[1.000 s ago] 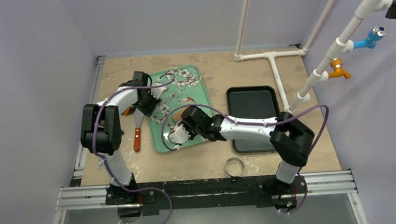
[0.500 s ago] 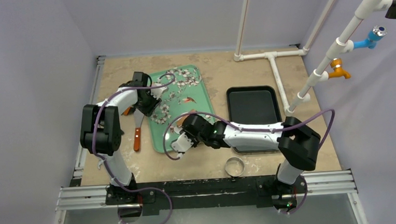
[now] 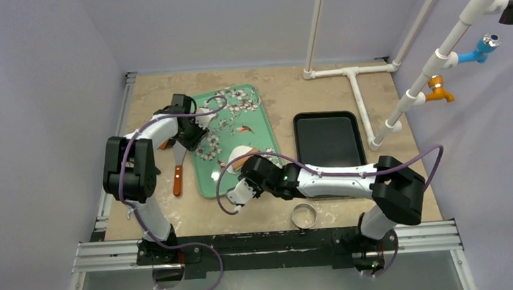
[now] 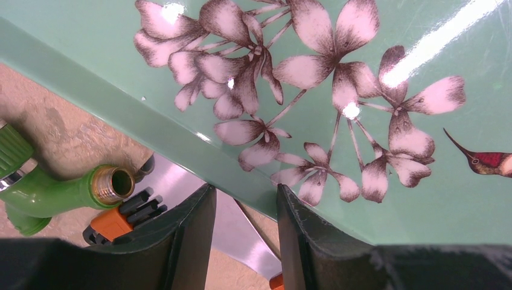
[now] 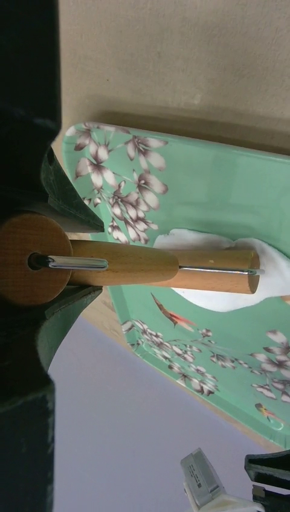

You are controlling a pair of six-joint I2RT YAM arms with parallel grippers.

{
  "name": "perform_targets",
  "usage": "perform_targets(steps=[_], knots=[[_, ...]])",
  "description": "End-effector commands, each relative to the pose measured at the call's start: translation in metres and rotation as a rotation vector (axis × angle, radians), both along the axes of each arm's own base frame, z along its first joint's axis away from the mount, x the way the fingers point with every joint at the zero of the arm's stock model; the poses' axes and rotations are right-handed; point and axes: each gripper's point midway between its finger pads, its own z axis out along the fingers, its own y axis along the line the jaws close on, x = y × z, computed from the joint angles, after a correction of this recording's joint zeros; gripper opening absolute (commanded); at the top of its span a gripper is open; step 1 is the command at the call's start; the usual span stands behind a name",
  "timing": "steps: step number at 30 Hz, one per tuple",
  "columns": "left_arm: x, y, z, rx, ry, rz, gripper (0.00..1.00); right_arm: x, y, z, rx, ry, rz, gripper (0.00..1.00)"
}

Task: Roll out the dumpling wrappers from the dough
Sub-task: Flatten out the dough on the work surface, then place the rolling pin on the work surface.

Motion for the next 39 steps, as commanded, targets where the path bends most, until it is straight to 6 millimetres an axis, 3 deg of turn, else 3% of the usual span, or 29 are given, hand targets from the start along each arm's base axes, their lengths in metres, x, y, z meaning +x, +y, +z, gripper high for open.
perform_targets(steps=[1, 7, 14, 17, 22, 25, 31, 35, 39], knots=[[-0.027, 0.002, -0.005, 0.02, 0.074, -0.05, 0.39, -0.031, -0.032, -0.069, -0.201, 0.206, 0.017, 0.0], [-0.03, 0.001, -0.005, 0.014, 0.071, -0.049, 0.39, -0.032, -0.036, -0.108, -0.266, 0.302, 0.044, 0.0], [-0.028, 0.0, -0.002, 0.01, 0.058, -0.05, 0.4, -0.056, -0.071, -0.093, -0.305, 0.343, -0.006, 0.0], [-0.027, 0.0, -0.001, 0.008, 0.056, -0.049, 0.4, -0.053, -0.069, -0.091, -0.319, 0.324, 0.015, 0.0], [-0.027, 0.0, -0.002, 0.01, 0.055, -0.049, 0.4, -0.041, -0.048, -0.119, -0.37, 0.324, 0.062, 0.0], [-0.027, 0.001, -0.001, 0.013, 0.052, -0.048, 0.4, -0.037, -0.041, -0.125, -0.366, 0.323, 0.067, 0.0], [-0.025, 0.0, 0.0, 0.007, 0.043, -0.05, 0.4, -0.046, -0.071, -0.1, -0.35, 0.298, -0.003, 0.0], [-0.026, -0.001, 0.0, 0.007, 0.05, -0.051, 0.4, -0.048, -0.08, -0.081, -0.345, 0.27, -0.013, 0.0], [-0.027, 0.0, -0.002, 0.009, 0.054, -0.052, 0.4, -0.049, -0.068, -0.095, -0.331, 0.297, 0.02, 0.0]])
